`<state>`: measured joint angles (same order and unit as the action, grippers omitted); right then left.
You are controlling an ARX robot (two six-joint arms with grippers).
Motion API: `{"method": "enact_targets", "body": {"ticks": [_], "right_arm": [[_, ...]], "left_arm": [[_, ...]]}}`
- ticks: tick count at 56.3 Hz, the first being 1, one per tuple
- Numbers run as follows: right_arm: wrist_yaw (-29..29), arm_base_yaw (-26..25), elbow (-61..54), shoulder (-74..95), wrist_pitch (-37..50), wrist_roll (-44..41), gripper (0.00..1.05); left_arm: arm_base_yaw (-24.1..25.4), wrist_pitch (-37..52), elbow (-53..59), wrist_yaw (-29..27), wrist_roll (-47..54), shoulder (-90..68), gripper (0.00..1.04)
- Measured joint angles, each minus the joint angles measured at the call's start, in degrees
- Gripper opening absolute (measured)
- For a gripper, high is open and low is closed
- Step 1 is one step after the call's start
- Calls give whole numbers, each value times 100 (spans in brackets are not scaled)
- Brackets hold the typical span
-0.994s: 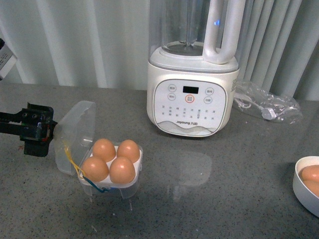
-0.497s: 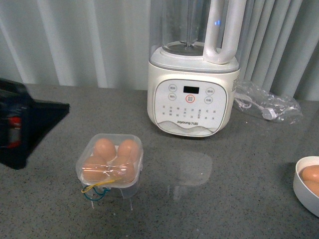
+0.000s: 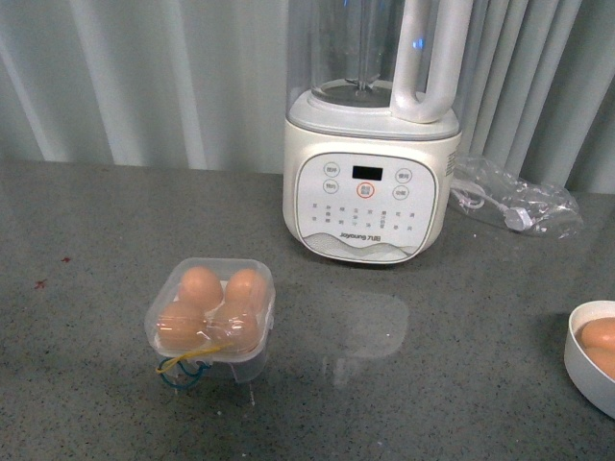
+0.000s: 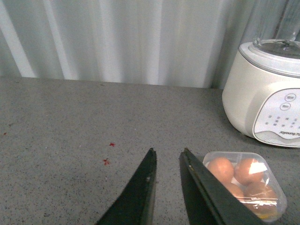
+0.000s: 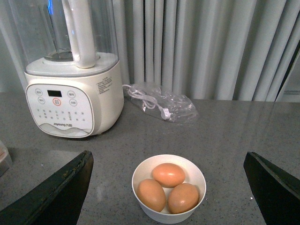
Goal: Put egg into box
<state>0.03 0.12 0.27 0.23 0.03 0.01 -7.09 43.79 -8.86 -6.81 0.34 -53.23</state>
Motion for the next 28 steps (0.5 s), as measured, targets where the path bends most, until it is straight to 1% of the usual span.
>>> {"method": "enact_targets", "body": {"ticks": [5,11,14,17,20,23,28], "right_arm": [[-2,0,0,0,0,0,97],[-11,0,0,0,0,0,97],[-9,0,0,0,0,-2,97],[-9,0,0,0,0,0,97],[-4,0,0,0,0,-2,97],[-11,0,0,0,0,0,97],[-13,0,0,0,0,-2,97]], "left_arm": [[87,-140,151,107,-44,319,3],[208,-343,313,175,-46,667,4],[485,-492,400,584,-44,894,4],[656,-686,490,647,-46,1193,4],[693,-881,562,658,-44,1467,4],[695,-721,721,658,-46,1534,4],[695,-876,723,684,-46,1731,4]]}}
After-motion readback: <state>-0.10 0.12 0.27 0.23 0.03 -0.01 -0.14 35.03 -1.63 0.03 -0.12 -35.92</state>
